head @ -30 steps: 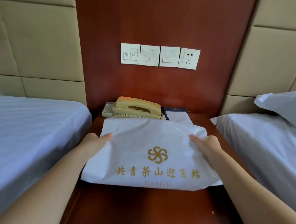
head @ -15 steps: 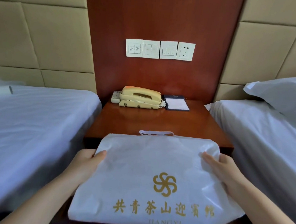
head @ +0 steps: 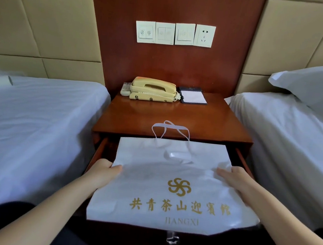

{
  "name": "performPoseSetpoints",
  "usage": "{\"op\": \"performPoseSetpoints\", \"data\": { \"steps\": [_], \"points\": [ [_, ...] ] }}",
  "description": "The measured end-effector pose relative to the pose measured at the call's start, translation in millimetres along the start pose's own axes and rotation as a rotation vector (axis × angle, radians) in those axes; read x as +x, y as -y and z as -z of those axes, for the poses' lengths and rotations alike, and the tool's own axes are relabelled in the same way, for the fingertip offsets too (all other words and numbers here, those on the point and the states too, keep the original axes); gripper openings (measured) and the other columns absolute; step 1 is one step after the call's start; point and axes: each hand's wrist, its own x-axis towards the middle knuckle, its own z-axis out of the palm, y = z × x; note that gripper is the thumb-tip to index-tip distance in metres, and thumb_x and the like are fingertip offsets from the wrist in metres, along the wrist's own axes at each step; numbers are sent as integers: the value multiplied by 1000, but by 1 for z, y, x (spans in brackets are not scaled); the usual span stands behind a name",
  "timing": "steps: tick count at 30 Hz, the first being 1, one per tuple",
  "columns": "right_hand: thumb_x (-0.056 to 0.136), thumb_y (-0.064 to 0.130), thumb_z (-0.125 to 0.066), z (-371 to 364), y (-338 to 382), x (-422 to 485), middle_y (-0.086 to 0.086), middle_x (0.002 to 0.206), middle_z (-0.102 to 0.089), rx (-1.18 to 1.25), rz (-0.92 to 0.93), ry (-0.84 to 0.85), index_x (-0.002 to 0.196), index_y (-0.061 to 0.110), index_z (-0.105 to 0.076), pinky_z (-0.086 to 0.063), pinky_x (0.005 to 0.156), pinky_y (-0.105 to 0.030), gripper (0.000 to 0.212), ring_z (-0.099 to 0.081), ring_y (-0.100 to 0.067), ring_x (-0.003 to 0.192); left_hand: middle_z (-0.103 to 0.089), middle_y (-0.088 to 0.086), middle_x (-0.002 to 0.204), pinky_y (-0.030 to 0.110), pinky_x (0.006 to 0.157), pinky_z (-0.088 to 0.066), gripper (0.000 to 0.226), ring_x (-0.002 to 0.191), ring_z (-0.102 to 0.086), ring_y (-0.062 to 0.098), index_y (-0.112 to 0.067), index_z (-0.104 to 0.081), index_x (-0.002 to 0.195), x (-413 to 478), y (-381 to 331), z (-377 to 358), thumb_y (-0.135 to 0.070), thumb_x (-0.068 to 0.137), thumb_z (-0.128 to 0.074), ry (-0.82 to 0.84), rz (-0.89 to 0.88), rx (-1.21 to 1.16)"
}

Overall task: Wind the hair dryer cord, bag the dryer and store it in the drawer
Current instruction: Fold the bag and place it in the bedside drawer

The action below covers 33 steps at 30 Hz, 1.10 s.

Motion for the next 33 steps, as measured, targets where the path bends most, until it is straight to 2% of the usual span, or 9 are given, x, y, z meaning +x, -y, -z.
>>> {"op": "performPoseSetpoints", "data": {
  "steps": [4,8,13,19,23,25,28,30,33],
  "points": [
    [87,17,-62,-4,9,17,-16,81,-66,-1,55,-78,84,1,-66,-49,63,-34,17,-62,-29,67,-41,3,49,26,48,-27,46,45,-41,18,-12,-40,49,16,-18,-8,-20,93,-54,-81,-80,9],
    [87,22,-63,-10,5,36,-17,80,-66,-56,95,-162,73,6,-62,-48,61,-35,22,-59,-26,63,-31,2,48,29,49,-20,48,44,-33,19,-13,-31,50,38,-21,-17,-16,93,-53,-130,-197,10],
    [89,26,-57,-16,4,49,-15,86,-64,-160,161,-226,85,3,-62,-47,70,-37,24,-61,-33,81,-40,3,58,31,52,-27,40,55,-42,23,-12,-35,60,57,-8,-32,-26,96,-47,-234,-245,97],
    [91,37,-47,-15,-4,47,-10,94,-65,-352,149,-226,95,9,-60,-49,78,-39,31,-61,-35,89,-53,8,84,39,66,-42,37,85,-59,37,-11,-43,88,36,-4,-42,-37,101,-22,-272,-226,452],
    [91,42,-46,-14,-9,38,-16,105,-63,-374,83,-241,106,4,-55,-47,80,-41,41,-59,-37,94,-62,11,90,36,63,-42,35,84,-62,36,-9,-43,94,15,2,-44,-34,102,-20,-248,-177,582],
    [92,37,-49,-11,-5,32,-24,119,-56,-437,110,-311,116,0,-50,-42,85,-42,45,-53,-41,107,-59,9,90,34,60,-41,27,82,-63,35,-9,-41,99,6,1,-42,-31,100,-27,-323,-171,657],
    [90,27,-56,-7,7,18,-24,140,-38,-619,347,-523,138,0,-34,-33,99,-49,59,-36,-42,126,-58,15,96,39,59,-44,24,81,-60,37,-3,-48,102,2,-5,-37,-19,86,-57,-518,-351,691],
    [87,22,-60,-9,13,12,-20,140,-41,-680,618,-578,138,5,-38,-34,100,-49,58,-37,-40,127,-59,18,109,44,73,-46,35,91,-60,39,-4,-55,107,8,-12,-39,-20,77,-65,-540,-579,743],
    [90,37,-43,-20,28,16,-17,147,-37,-866,817,-437,140,15,-40,-29,107,-50,54,-30,-36,138,-49,14,139,41,102,-30,55,124,-50,35,-13,-51,129,11,-38,-46,-41,84,-37,-354,-812,792]
  ]
}}
